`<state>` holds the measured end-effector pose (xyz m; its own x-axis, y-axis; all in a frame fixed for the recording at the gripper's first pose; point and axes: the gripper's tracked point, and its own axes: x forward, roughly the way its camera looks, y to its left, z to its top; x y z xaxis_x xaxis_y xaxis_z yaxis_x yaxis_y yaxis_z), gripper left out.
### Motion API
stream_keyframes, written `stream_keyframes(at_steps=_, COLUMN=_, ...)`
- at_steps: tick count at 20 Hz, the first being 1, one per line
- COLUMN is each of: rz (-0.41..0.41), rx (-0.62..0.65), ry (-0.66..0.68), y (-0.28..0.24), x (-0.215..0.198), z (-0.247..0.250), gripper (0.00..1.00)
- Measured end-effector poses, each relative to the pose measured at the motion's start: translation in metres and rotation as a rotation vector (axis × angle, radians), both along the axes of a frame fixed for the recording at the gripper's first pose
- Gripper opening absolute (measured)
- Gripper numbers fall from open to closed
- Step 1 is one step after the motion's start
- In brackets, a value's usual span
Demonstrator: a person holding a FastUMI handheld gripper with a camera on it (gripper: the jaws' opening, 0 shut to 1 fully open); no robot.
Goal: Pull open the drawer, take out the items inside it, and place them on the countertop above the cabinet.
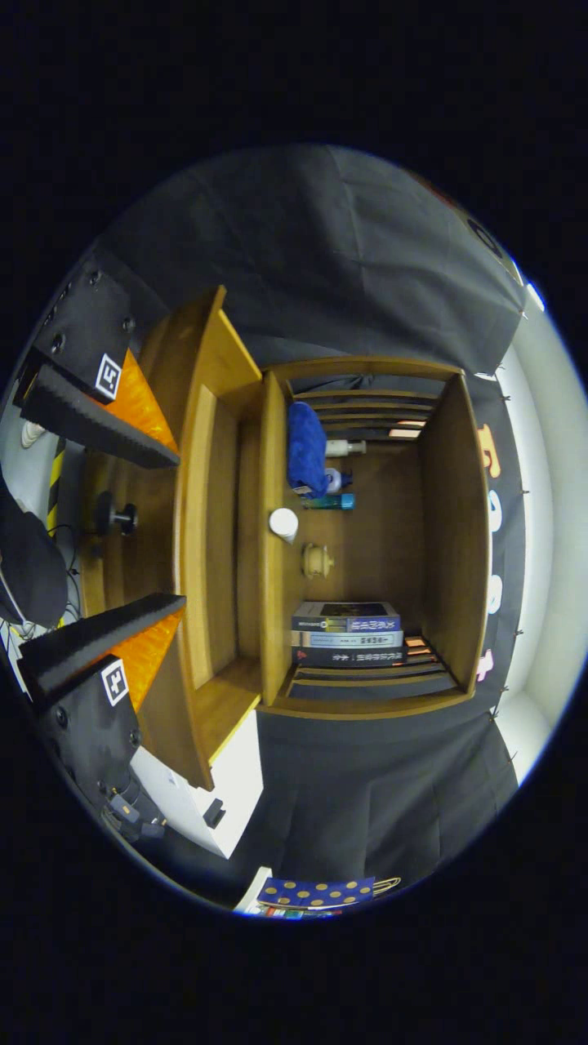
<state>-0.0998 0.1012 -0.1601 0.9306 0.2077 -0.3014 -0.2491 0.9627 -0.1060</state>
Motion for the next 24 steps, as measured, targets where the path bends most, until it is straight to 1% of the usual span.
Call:
stream_keyframes(at_steps=4, rz=0.0, rx=0.029, ry=0.057, y=0.002, x=-0.003, z=-0.027, gripper=0.99)
stream_keyframes(at_steps=8, rz=-0.005, rx=-0.027, ry=0.083, y=0.001, x=0.005, z=-0.048, gripper=1.0)
stream_keyframes(at_steps=11, rz=-0.004, rx=-0.027, ry=0.073, y=0.005, x=0.012, z=-0.047, gripper=1.0)
stream_keyframes(at_steps=15, rz=-0.034, rx=-0.011, ry=0.076, y=0.003, x=0.025, z=-0.049, gripper=1.0)
stream_keyframes(at_steps=17, rz=-0.05, rx=-0.001, ry=0.076, y=0.0, x=0.026, z=-0.05, gripper=0.99)
stream_keyframes(at_steps=19, rz=-0.068, rx=-0.005, ry=0.079, y=-0.004, x=0.028, z=-0.052, gripper=0.97)
stream_keyframes(at_steps=24, rz=-0.084, rx=-0.024, ry=0.071, y=-0.004, x=0.033, z=-0.051, gripper=0.97)
